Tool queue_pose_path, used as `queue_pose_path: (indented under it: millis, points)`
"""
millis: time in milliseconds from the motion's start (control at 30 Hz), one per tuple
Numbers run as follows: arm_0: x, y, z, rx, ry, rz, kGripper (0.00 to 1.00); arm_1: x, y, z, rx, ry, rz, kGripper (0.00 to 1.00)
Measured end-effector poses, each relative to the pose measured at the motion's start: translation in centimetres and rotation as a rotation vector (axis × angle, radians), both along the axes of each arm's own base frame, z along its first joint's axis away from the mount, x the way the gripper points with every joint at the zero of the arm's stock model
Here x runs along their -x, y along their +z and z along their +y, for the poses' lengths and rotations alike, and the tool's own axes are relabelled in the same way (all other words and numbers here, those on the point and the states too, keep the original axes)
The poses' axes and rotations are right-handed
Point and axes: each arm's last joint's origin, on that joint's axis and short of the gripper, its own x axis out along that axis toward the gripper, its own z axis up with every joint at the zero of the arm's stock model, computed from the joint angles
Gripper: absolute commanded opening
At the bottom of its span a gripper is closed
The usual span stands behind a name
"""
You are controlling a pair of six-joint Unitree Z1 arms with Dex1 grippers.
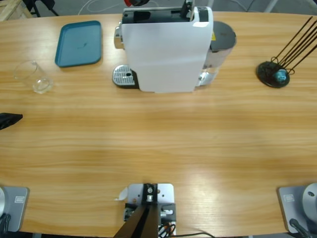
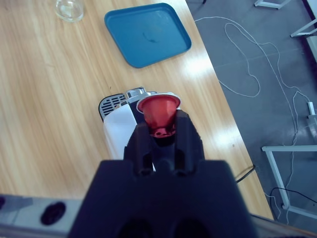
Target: Pour coffee
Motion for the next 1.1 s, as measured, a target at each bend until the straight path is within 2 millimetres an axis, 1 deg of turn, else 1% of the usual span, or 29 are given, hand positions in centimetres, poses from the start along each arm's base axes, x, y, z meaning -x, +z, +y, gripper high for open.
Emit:
queue_pose_path:
  millis: [300,600,800,933,967,1000,1033,1067,1100]
  points:
    - [0.0,-0.5,0.1,-0.005,0.010,0.006,0.996,-0.9,-1.5,0.8,0.017,-0.004,0.016,0.000]
    - [-0.1,-0.9,0.1,0.001,0.014,0.000,0.996,-1.1,-1.6,0.7,0.028,-0.022,0.009,0.000]
    - [-0.2,-0.8,0.0,0.004,0.014,-0.003,0.996,-1.1,-2.7,0.4,0.056,-0.028,0.031,0.000]
    - [-0.2,-0.8,0.0,0.004,0.014,-0.003,0.996,-1.1,-2.9,0.3,0.056,-0.029,0.031,0.000]
    - [-0.2,-0.8,0.0,0.004,0.014,-0.003,0.996,-1.1,-3.0,0.4,0.055,-0.029,0.030,0.074]
    - [-0.2,-0.8,0.0,0.004,0.014,-0.003,0.996,-1.1,-3.0,0.4,0.055,-0.029,0.030,0.295]
    - [-0.2,-0.8,0.0,0.004,0.014,-0.003,0.996,-1.1,-3.0,0.4,0.055,-0.029,0.030,0.375]
    - [-0.2,-0.8,0.0,0.004,0.014,-0.004,0.996,-1.1,-3.0,0.4,0.054,-0.029,0.029,0.412]
    - [-0.2,-0.8,0.0,0.004,0.015,-0.004,0.996,-1.1,-3.0,0.4,0.053,-0.030,0.030,0.486]
